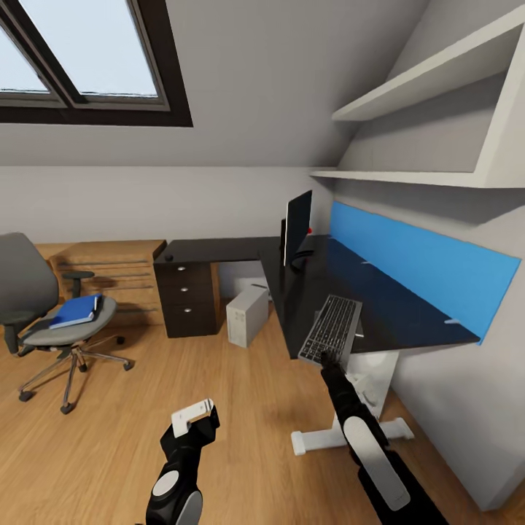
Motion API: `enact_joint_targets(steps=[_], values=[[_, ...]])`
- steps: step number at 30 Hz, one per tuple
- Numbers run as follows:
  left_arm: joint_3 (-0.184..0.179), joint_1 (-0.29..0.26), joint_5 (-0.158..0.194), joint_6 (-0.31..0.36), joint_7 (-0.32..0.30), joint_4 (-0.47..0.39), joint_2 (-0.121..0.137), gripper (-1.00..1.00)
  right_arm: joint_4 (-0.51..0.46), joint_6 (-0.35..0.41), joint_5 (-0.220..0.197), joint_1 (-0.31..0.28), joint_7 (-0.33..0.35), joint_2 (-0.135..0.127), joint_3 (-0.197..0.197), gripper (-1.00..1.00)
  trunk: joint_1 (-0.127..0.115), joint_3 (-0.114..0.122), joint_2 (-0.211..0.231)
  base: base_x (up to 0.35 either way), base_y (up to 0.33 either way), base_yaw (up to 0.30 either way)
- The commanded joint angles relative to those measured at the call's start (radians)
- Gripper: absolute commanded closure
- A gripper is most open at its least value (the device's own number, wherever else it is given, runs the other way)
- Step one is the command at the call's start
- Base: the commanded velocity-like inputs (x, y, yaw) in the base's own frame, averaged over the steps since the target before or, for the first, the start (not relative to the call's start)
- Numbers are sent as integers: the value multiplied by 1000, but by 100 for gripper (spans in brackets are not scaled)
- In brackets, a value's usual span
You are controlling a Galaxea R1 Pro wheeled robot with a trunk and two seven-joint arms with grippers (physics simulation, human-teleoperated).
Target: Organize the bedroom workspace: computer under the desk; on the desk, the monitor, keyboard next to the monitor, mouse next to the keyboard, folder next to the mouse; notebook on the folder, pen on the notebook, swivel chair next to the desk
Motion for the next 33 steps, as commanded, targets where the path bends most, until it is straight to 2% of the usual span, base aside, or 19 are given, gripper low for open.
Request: enact_joint_targets(steps=[1, 4, 11, 12, 17, 33], values=[[-1, -1, 5, 4, 6, -1, 0, -100, 3, -8, -9, -1, -3, 5, 1, -100, 4, -4, -8, 0, 0, 0], [-2, -1, 5, 5, 8, 1, 0, -100, 48, -9, -8, -1, -3, 24, -3, -100, 15, -14, -29, 0, 0, 0], [-2, -1, 5, 7, 8, 2, -1, -100, 66, -17, -8, -1, -3, 29, -2, -100, 42, -36, -78, 0, 0, 0], [-3, -1, 5, 8, 8, 2, -1, -100, 67, -60, -8, -1, -3, 30, -2, -100, 46, -39, -85, 0, 0, 0], [-3, -1, 5, 8, 8, 7, -1, -100, 67, -132, -8, -1, -3, 29, 0, -100, 65, -54, -120, 0, 0, 0], [-4, -1, 4, 6, 10, 15, -1, -100, 67, -147, -7, -1, -3, 28, -2, -100, 127, -105, -232, 0, 0, 0]])
